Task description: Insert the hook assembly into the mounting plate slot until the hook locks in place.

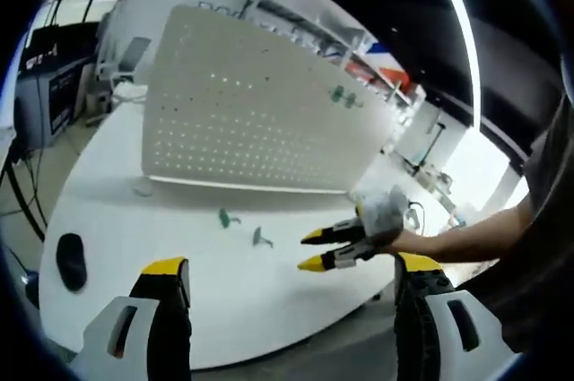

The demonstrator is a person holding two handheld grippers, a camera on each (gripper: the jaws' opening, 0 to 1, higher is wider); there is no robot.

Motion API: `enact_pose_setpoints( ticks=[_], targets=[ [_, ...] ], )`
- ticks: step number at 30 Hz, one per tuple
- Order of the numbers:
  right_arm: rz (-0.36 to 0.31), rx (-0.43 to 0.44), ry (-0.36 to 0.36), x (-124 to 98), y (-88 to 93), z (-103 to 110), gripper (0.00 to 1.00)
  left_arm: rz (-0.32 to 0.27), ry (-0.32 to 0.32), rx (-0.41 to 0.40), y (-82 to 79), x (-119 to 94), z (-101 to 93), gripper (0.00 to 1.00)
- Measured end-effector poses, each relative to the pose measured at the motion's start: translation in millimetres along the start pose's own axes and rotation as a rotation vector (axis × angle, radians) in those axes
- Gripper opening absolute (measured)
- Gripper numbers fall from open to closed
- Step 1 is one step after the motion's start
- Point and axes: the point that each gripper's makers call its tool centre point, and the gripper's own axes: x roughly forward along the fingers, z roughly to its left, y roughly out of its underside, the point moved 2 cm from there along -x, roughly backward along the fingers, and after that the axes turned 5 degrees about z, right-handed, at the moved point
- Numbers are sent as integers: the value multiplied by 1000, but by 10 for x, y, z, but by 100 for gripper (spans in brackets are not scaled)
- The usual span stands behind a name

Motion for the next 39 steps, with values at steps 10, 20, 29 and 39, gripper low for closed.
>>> enact_pose_setpoints(
  ticks=[10,20,29,39],
  targets=[
    [33,-63,-18,360,-178,-138,32,4,-27,-25,6,2,93,96],
    [67,-89,-45,593,-213,-226,24,14,-47,-59,71,12,170,96],
    [100,-108,-35,681,-193,-337,15,15,-56,-77,78,17,210,96],
    [117,-137,-44,709,-200,-322,1,18,-50,-75,46,40,238,96]
  ],
)
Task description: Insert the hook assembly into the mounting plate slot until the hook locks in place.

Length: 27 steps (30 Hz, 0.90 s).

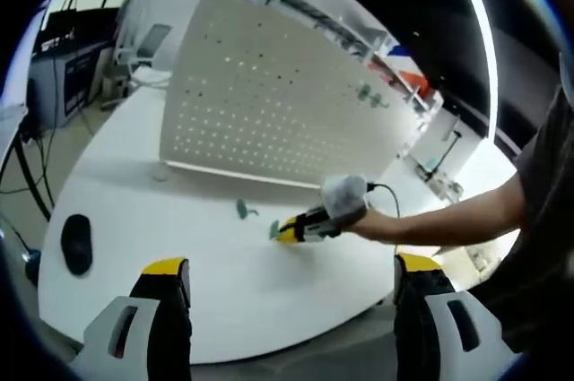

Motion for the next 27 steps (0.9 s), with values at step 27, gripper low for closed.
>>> enact_pose_setpoints(
  ticks=[27],
  targets=[
    [-111,134,66,-584,-288,-166,1,-40,21,53,-128,-30,-114,97]
  ],
)
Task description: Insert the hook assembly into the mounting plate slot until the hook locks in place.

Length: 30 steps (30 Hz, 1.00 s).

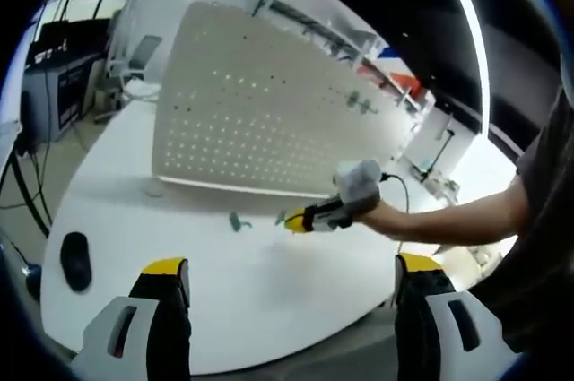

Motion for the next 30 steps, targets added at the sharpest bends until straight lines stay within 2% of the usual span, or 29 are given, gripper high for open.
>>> enact_pose_setpoints(
  ticks=[10,13,20,27,30],
  targets=[
    [-68,26,6,-364,-140,103,1,-22,12,42,-46,-58,-122,99],
    [-92,65,-13,-492,-194,160,1,-25,19,54,-61,-64,-167,99],
    [-154,94,-54,-796,-307,347,1,-38,37,93,-116,-85,-314,100],
    [-232,171,-162,-1140,-421,619,1,-53,58,123,-188,-97,-416,100],
    [-285,262,-257,-1311,-477,744,1,-60,73,147,-229,-100,-484,98]
  ],
)
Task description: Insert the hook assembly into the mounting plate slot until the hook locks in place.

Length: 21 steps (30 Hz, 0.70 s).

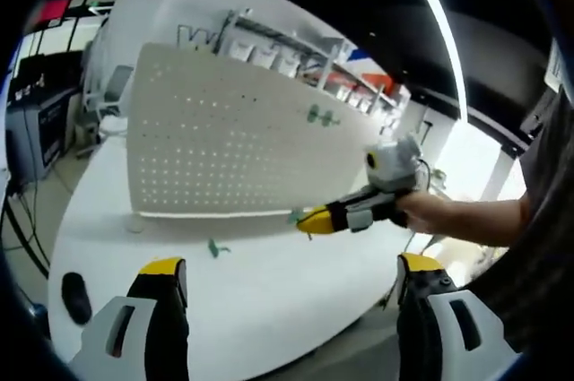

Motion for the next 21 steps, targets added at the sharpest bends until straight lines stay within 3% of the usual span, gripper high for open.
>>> enact_pose_setpoints(
  ticks=[8,12,15,21],
  targets=[
    [-16,46,-78,-196,35,269,1,7,56,55,-37,38,-134,88],
    [-14,114,-176,-262,74,494,1,8,75,83,-69,58,-180,83],
    [-22,135,-212,-296,81,597,1,7,103,124,-107,62,-232,76],
    [-32,265,-346,-368,37,858,1,-13,157,175,-190,85,-340,61]
  ],
)
